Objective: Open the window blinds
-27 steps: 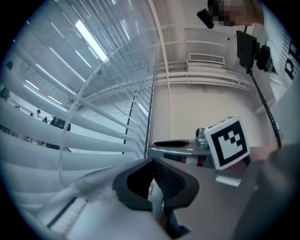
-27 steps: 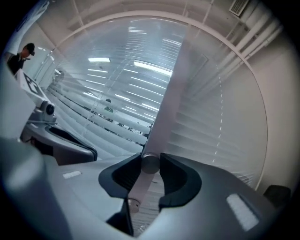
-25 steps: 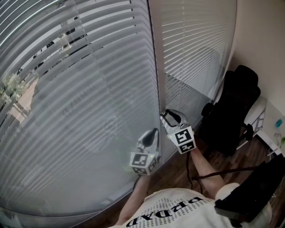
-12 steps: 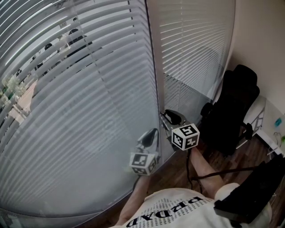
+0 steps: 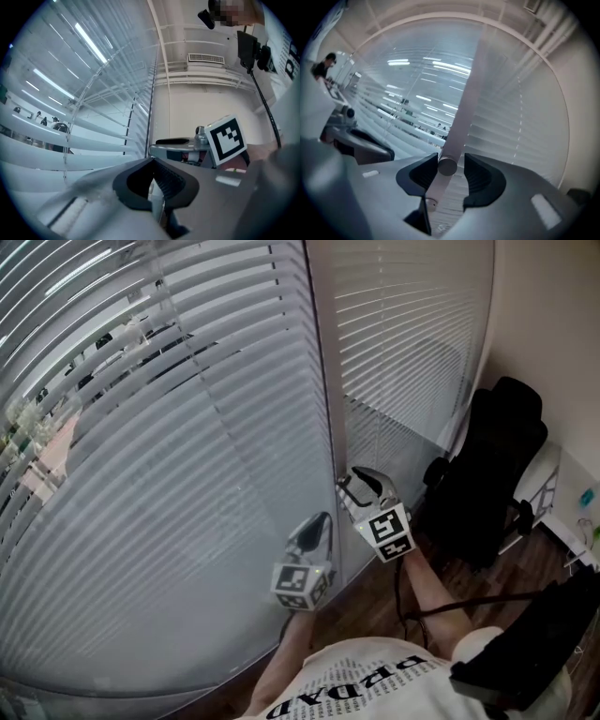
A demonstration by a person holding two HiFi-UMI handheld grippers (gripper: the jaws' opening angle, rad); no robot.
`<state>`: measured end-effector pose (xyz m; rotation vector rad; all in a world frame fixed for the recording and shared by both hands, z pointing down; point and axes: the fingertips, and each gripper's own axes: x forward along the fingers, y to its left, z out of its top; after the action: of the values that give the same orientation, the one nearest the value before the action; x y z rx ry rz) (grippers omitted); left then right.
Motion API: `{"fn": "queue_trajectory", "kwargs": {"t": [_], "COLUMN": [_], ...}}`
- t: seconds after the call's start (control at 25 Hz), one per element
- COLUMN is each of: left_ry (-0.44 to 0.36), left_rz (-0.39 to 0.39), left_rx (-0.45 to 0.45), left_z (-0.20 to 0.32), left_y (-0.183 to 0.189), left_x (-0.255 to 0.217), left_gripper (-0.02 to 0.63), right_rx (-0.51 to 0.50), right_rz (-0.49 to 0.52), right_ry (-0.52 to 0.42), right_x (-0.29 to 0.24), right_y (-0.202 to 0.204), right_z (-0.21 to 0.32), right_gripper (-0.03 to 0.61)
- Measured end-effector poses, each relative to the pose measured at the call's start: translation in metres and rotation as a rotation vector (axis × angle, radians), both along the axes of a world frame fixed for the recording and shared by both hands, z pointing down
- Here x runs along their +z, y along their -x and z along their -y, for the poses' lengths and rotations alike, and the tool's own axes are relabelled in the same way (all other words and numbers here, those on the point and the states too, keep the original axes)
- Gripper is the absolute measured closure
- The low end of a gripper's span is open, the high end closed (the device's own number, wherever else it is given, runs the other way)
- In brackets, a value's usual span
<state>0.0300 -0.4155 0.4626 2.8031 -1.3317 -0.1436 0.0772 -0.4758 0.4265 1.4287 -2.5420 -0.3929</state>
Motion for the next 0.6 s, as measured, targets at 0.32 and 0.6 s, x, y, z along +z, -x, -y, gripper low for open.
{"fn": "queue_trajectory", "kwargs": {"t": [0.32, 0.6], "left_ry": [-0.003, 0.007], "left_rz": [-0.002, -0.001], "left_rx": [0.007, 0.005], "left_z": [0.001, -0.001], "left_y": [-0.001, 0.0], "left_x": [0.003, 0.003], "left_gripper": [0.62, 0.621], "right_rx": [-0.01, 0.007], "right_rz": [-0.37, -0.325], "right_ry": [-0.111, -0.121], "right_x": [0.015, 0.012], "right_y": [0.014, 0.011], "right_z": [-0.002, -0.001], "right_gripper": [0.393, 0.445]}}
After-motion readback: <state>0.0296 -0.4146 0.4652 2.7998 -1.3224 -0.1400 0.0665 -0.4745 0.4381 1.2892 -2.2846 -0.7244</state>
